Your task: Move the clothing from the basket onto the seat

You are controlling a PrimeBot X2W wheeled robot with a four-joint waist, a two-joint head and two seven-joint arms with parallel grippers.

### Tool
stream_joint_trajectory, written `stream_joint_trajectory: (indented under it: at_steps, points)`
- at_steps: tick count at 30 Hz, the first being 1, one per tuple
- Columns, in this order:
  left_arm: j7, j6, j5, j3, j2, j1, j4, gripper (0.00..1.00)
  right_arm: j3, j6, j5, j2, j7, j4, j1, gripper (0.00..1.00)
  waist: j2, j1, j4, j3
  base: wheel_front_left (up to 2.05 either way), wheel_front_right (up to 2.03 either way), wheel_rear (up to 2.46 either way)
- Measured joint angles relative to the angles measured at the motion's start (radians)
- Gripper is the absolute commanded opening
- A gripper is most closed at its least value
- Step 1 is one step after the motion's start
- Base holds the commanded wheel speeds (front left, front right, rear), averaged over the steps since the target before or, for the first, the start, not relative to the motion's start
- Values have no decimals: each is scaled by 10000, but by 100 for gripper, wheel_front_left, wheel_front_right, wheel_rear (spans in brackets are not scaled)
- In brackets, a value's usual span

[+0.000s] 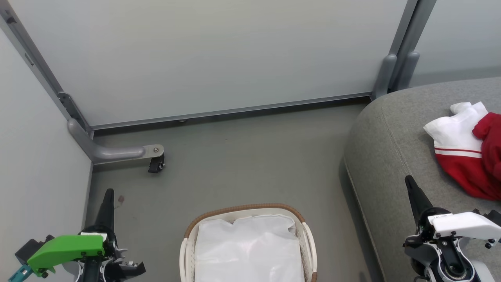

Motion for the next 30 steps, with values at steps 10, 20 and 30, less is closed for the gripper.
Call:
stream_joint_trajectory:
  at_steps: [10,20,30]
  points:
    - [190,-42,-646,100,2,-37,-98,0,-67,0,685,-6,203,-127,35,0,0,0,7,-38,0,0,0]
    - [311,-77,-1139,192,4,-99,-209,0,-115,0,1208,-10,334,-219,65,0,0,0,13,-68,0,0,0]
    - [313,-77,-1141,192,4,-99,-209,0,-115,0,1208,-12,334,-221,66,0,0,0,13,-68,0,0,0]
